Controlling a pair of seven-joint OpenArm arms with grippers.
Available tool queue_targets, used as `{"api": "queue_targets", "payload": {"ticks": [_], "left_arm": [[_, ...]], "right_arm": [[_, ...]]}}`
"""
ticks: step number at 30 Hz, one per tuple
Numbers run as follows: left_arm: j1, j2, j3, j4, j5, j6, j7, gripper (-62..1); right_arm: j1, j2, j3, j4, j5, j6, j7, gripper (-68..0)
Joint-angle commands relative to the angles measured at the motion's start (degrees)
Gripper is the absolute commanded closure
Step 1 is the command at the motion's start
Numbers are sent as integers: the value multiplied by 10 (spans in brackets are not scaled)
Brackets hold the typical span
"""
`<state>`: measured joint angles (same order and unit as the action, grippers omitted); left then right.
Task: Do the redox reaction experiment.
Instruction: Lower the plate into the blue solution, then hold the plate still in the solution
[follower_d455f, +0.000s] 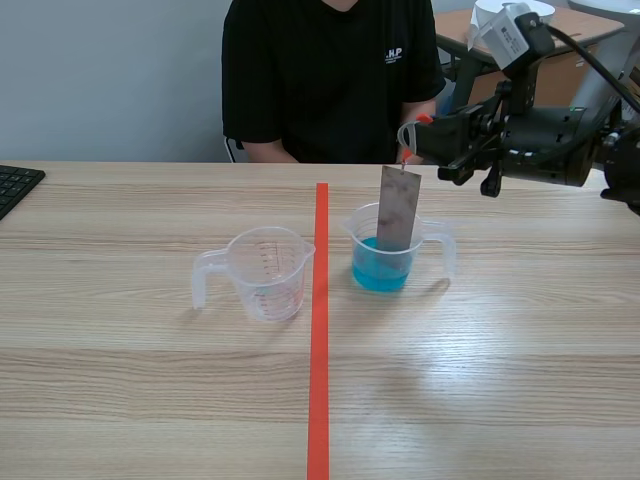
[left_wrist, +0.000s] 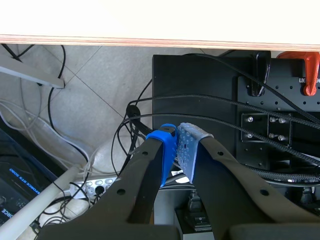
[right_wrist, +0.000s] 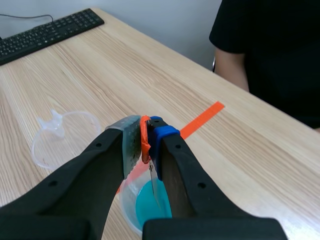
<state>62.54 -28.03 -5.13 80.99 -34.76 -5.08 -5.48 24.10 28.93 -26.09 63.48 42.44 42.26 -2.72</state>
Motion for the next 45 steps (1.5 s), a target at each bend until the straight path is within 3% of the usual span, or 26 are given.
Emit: {"api": "queue_targets", "payload": {"ticks": [1, 11, 45], "left_arm": [[5, -3, -3, 4, 0, -2, -7, -47], [5, -3, -3, 4, 0, -2, -7, -47], [5, -3, -3, 4, 0, -2, -7, -47]], "right_arm": [[18, -1, 0, -4, -3, 5, 20, -13], [18, -16, -4, -43, -63, 5, 53, -13], [18, -16, -6, -43, -63, 5, 53, -13]]}}
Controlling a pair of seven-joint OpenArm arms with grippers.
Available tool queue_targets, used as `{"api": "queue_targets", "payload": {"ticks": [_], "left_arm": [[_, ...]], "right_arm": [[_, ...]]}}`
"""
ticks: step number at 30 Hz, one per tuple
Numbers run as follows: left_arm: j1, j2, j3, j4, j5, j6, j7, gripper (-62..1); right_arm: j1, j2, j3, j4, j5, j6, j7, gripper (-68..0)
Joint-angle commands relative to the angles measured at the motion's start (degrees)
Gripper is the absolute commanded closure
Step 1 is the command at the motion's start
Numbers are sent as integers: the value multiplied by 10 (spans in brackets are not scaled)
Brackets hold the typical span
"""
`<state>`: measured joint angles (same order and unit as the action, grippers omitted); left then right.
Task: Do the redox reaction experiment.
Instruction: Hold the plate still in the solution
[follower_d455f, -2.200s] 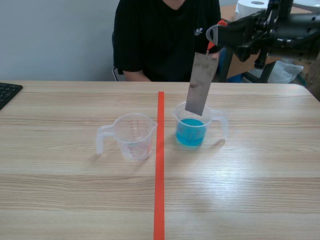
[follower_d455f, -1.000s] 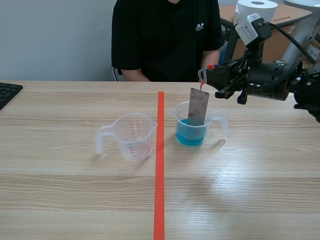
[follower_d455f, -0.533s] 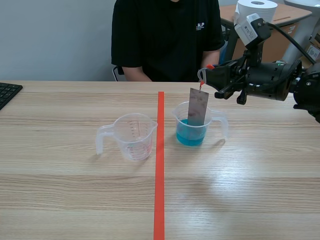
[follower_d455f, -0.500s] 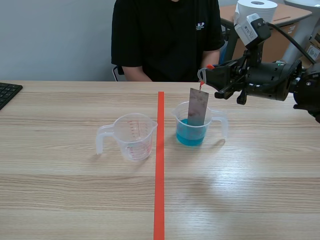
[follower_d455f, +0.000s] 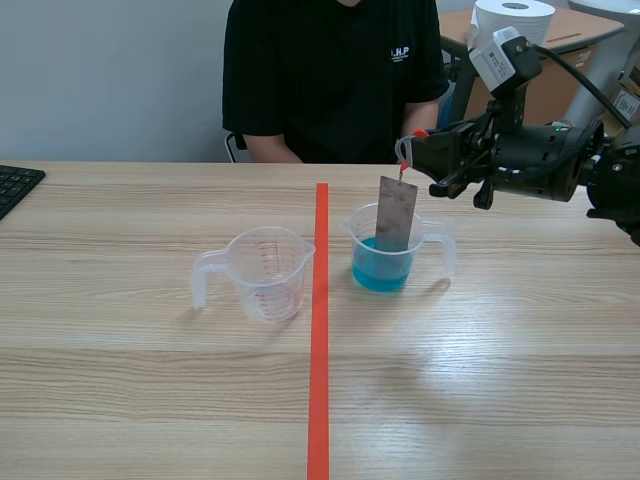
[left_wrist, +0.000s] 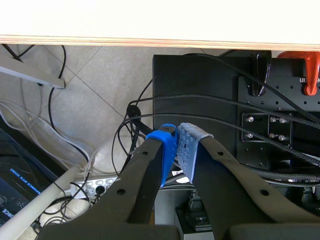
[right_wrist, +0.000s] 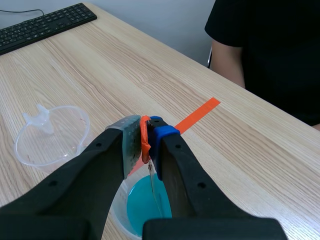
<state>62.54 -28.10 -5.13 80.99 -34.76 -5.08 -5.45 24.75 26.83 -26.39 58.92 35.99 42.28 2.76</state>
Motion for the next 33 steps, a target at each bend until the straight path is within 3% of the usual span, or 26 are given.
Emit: {"api": "queue_targets", "payload": {"ticks": [1, 23, 33], "left_arm": [[5, -2, -3, 4, 0, -2, -7, -47], [5, -2, -3, 4, 0, -2, -7, -47], [5, -2, -2, 4, -2, -20, -7, -47]], "right_arm": [[11, 5, -3, 3, 2, 4, -2, -13], [11, 5, -2, 6, 2, 4, -2, -13], [11, 20, 2, 52, 4, 4, -8, -13]]}}
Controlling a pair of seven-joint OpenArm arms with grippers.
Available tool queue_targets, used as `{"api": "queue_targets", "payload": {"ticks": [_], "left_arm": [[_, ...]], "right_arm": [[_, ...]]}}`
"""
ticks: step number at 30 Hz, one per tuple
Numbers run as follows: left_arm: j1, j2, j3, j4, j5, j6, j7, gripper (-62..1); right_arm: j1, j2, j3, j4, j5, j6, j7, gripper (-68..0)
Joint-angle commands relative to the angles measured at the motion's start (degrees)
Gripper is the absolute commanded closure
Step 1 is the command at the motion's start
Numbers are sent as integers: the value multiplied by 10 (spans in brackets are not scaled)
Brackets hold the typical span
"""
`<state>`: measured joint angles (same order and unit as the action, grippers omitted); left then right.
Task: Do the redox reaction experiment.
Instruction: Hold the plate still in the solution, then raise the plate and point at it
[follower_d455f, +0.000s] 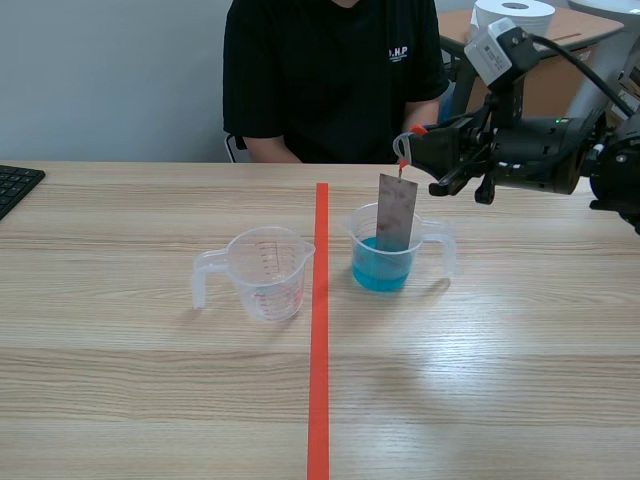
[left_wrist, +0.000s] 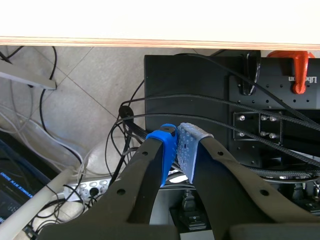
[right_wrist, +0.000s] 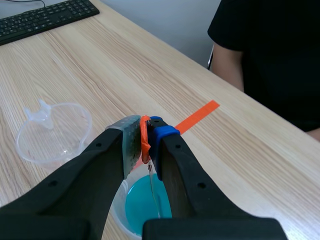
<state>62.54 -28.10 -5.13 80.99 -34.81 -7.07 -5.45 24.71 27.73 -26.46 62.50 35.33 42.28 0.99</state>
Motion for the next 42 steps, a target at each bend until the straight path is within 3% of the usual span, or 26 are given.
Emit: {"api": "queue_targets", "payload": {"ticks": [1, 10, 26, 42], "left_arm": [[5, -2, -2, 4, -1, 0, -8, -47], [5, -2, -2, 4, -1, 0, -8, -47], [19, -4, -2, 4, -1, 1, 8, -47], [22, -3, -2, 4, -1, 1, 8, -47]], "right_arm": [[12, 14, 3, 22, 11, 4, 7, -13], [12, 26, 19, 79, 21, 4, -39, -13], [12, 26, 77, 160, 142, 4, -176, -13], [12, 26, 118, 218, 233, 4, -256, -13]]}}
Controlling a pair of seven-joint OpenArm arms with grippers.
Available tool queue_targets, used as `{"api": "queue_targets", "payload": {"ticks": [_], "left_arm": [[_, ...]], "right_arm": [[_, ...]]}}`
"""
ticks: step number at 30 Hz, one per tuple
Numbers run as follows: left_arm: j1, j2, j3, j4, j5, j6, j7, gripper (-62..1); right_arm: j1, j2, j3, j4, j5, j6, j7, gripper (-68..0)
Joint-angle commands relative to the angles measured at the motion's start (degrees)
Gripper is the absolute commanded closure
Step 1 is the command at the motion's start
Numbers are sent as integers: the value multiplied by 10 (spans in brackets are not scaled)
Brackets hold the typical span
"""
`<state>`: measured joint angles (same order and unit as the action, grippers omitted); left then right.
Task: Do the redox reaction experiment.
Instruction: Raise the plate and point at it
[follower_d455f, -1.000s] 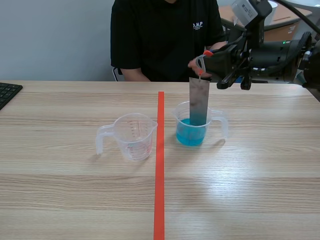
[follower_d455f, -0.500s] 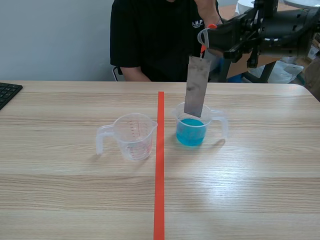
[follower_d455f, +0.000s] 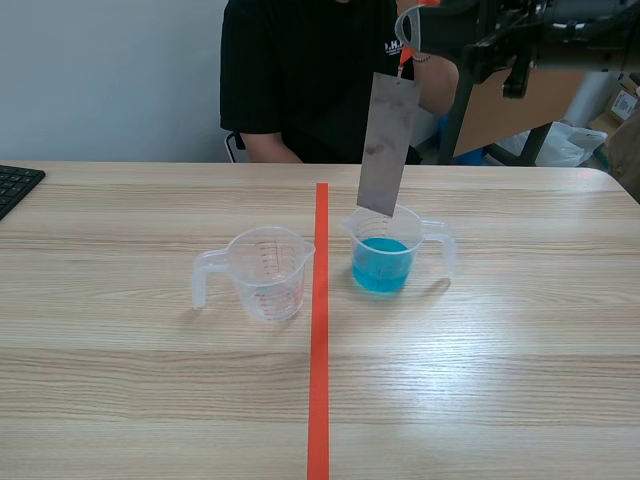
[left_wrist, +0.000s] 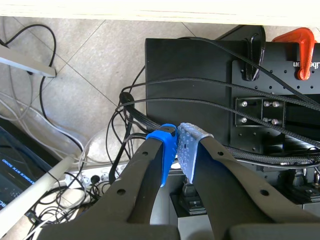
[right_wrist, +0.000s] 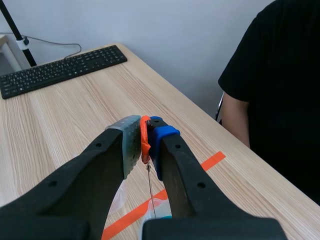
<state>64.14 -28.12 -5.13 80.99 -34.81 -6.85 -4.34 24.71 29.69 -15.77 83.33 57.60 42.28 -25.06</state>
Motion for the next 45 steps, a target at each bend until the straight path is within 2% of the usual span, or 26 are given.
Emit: {"api": "queue_targets", "payload": {"ticks": [1, 11, 13, 17, 25, 27, 30, 32, 37, 41, 45], "left_arm": [[6, -3, -2, 4, -1, -2, -3, -47], [6, -13, -3, 5, -1, -7, -4, -47], [6, -24, -3, 5, -1, -19, -15, -47], [6, -64, -3, 11, -2, -52, -40, -47], [-19, -161, -21, 59, -12, -73, -38, -47], [-42, -185, -23, 65, -24, -75, -34, -47], [-89, -215, -22, 65, -32, -97, -34, -47], [-132, -226, -22, 65, -32, -110, -34, -47], [-250, -241, -7, 65, -32, -120, -35, -47], [-347, -245, 25, 65, -31, -125, -36, -47], [-455, -244, 92, 65, -23, -124, -33, -47]], "right_arm": [[12, 6, 15, 11, 14, 4, 2, -13], [12, 6, 27, 24, 32, 4, -19, -13], [12, 6, 27, 27, 36, 4, -19, -13], [12, 6, 27, 34, 41, 4, -23, -13], [12, 6, 27, 35, 46, 4, -30, -13], [11, 6, 27, 35, 46, 4, -32, -13], [11, 6, 27, 35, 46, 4, -32, -13], [11, 6, 27, 35, 46, 4, -32, -13], [11, 6, 27, 35, 46, 4, -31, -13], [11, 6, 27, 35, 46, 4, -31, -13], [11, 6, 27, 35, 46, 4, -31, -13]]}}
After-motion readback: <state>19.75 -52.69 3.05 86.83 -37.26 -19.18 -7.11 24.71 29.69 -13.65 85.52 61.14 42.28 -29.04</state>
